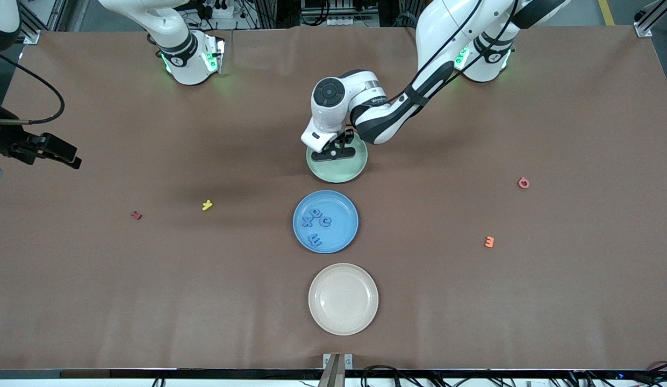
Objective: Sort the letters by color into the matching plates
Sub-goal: 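Lower the green b onto the green plate and open the left gripper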
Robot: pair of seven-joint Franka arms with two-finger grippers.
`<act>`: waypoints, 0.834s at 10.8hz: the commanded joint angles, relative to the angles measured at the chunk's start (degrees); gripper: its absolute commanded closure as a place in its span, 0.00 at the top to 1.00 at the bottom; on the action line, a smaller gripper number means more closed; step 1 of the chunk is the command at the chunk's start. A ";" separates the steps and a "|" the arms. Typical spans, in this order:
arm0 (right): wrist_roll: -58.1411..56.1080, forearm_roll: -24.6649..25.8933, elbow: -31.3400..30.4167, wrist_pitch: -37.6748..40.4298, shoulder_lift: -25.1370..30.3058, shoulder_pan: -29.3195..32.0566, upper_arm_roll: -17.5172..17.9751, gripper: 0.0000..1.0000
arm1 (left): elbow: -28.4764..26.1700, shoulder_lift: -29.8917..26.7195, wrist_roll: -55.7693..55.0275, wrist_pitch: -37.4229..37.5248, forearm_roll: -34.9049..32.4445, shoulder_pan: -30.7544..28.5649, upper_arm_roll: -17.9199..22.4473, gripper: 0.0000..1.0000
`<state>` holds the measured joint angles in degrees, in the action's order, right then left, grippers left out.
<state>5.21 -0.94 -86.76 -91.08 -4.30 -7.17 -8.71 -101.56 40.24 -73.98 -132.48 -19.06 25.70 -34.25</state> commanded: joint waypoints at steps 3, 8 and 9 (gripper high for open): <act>-0.47 -0.47 0.27 -0.15 -0.71 0.58 0.18 1.00 | 3.56 -3.66 -1.25 0.90 -1.42 -1.26 -0.02 1.00; -0.47 -0.47 0.45 -0.50 -0.89 0.84 0.18 1.00 | 3.47 -14.55 17.49 6.06 6.80 -11.08 0.15 1.00; -0.47 -0.47 0.45 -0.50 -0.89 0.84 0.18 1.00 | 3.39 -17.53 24.08 8.44 11.28 -14.33 0.15 1.00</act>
<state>5.21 -0.94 -86.75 -91.53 -5.08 -6.90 -8.79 -96.70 29.67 -62.25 -128.84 -15.60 17.09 -34.02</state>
